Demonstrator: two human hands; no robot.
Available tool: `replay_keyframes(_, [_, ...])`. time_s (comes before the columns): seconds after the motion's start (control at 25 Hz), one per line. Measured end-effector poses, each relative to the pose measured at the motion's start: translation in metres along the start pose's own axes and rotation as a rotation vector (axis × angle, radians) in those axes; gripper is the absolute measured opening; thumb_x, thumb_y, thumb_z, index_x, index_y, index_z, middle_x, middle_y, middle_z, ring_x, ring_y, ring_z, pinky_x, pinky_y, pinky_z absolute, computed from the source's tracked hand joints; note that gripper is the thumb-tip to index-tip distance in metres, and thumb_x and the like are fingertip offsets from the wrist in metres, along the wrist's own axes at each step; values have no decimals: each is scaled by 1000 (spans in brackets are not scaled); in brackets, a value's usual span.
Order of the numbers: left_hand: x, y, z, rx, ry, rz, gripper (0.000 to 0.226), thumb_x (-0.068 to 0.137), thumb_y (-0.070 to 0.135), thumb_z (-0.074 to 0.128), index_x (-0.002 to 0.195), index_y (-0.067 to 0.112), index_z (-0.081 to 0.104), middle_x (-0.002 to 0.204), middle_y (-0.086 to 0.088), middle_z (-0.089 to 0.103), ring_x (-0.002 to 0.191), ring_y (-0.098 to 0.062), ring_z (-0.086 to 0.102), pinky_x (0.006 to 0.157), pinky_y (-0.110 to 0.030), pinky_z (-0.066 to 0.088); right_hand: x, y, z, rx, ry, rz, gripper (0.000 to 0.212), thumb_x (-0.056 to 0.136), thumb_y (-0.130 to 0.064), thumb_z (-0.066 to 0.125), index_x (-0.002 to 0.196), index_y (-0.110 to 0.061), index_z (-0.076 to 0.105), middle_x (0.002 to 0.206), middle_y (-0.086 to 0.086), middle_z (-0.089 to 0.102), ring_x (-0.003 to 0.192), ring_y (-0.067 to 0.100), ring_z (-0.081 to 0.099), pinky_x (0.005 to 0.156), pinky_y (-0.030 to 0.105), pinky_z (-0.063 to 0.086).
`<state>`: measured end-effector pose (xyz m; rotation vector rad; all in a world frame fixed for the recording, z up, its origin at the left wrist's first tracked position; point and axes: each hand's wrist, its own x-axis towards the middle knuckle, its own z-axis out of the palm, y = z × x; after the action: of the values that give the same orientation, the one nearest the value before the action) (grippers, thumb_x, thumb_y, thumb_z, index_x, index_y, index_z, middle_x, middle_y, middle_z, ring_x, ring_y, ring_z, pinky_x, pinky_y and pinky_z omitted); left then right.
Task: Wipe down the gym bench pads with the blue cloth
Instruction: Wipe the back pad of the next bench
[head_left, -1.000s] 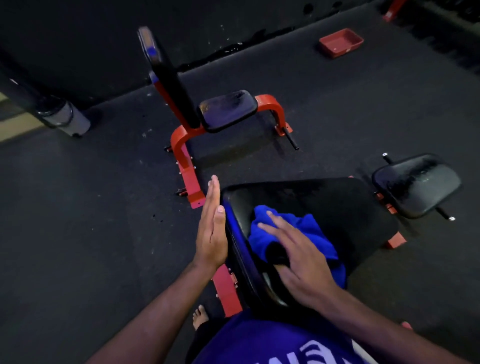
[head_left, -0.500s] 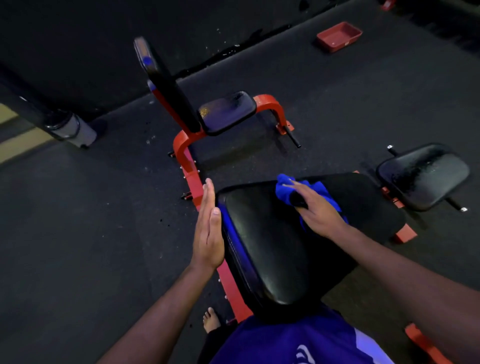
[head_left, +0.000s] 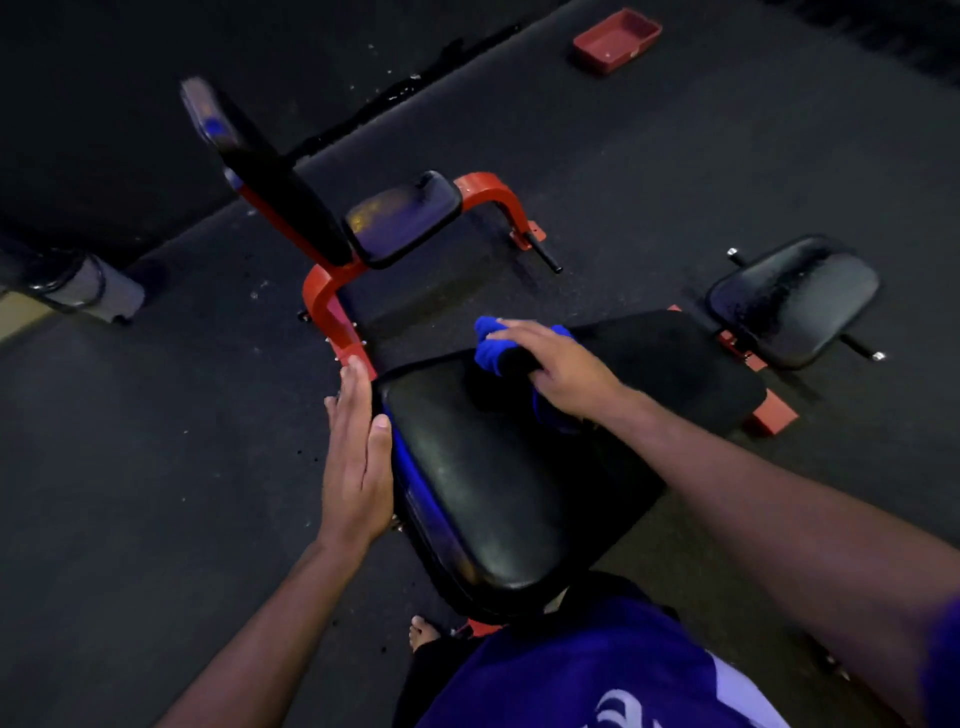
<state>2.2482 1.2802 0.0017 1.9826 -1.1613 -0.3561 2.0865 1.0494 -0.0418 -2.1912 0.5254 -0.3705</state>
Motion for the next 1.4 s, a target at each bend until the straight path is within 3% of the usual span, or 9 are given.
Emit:
replay_keyframes(0.12, [12, 25, -8, 249, -209, 360, 59, 105, 30, 38, 158, 6, 30, 166, -3, 30, 156, -15, 20, 129, -41, 3, -27, 42, -53, -2, 294, 188, 64, 73, 16, 50, 129, -12, 60, 137, 1, 54, 133, 16, 48, 114, 16, 25])
replay_keyframes(0.2, [24, 44, 0, 422, -415, 477, 59, 105, 40, 34, 156, 10, 37, 162, -3, 38, 154, -13, 26, 129, -43, 8, -59, 60, -82, -58, 384, 313, 56, 82, 11, 56, 131, -15, 57, 135, 0, 57, 129, 19, 51, 110, 17, 30])
replay_keyframes(0.32, [36, 62, 17, 767, -698, 457, 77, 97, 59, 7, 162, 20, 23, 169, 2, 20, 156, -7, 10, 127, -36, -4, -83, 50, -64, -72, 275, 299, 54, 83, 6, 63, 133, -12, 56, 136, 5, 57, 129, 18, 50, 111, 17, 28])
replay_keyframes(0.48, [44, 65, 22, 876, -863, 422, 92, 86, 67, -7, 163, 23, 18, 171, 3, 10, 157, -8, 3, 126, -36, -8, -66, 34, 12, -33, 29, 190, 67, 74, 1, 51, 139, -12, 51, 150, 7, 43, 141, 17, 37, 120, 27, 22])
replay_keyframes(0.72, [45, 64, 21, 792, -830, 392, 84, 94, 70, 6, 160, 25, 31, 168, 5, 19, 155, -5, 11, 127, -35, -4, -3, 113, 2, -122, 82, 495, 57, 86, 4, 54, 141, -4, 47, 149, 16, 45, 139, 28, 40, 114, 21, 19])
replay_keyframes(0.88, [46, 58, 21, 760, -813, 390, 74, 99, 64, 18, 154, 22, 44, 164, 4, 32, 153, -6, 24, 128, -39, 6, 17, 156, -11, -127, 84, 620, 52, 90, 0, 53, 142, -6, 48, 144, 16, 50, 135, 30, 45, 111, 28, 26])
replay_keyframes(1.0, [45, 57, 21, 766, -820, 384, 74, 100, 63, 18, 154, 21, 44, 164, 3, 32, 153, -7, 23, 129, -41, 8, -18, 142, -2, -116, 96, 553, 55, 87, 4, 56, 141, -6, 48, 145, 13, 50, 136, 27, 44, 115, 28, 25])
replay_keyframes(1.2, [46, 56, 22, 757, -804, 378, 73, 99, 62, 20, 153, 20, 46, 164, 2, 34, 153, -7, 24, 129, -42, 10, -117, 96, 1, -71, 64, 399, 61, 77, 2, 51, 138, -8, 52, 146, -2, 46, 139, 7, 36, 117, 14, 16])
replay_keyframes(1.4, [47, 57, 23, 742, -797, 373, 74, 99, 63, 18, 155, 23, 43, 165, 6, 30, 153, -4, 20, 128, -38, 5, -33, 132, 3, -115, 47, 406, 58, 83, 7, 56, 140, -2, 48, 147, 14, 47, 139, 23, 41, 116, 20, 20])
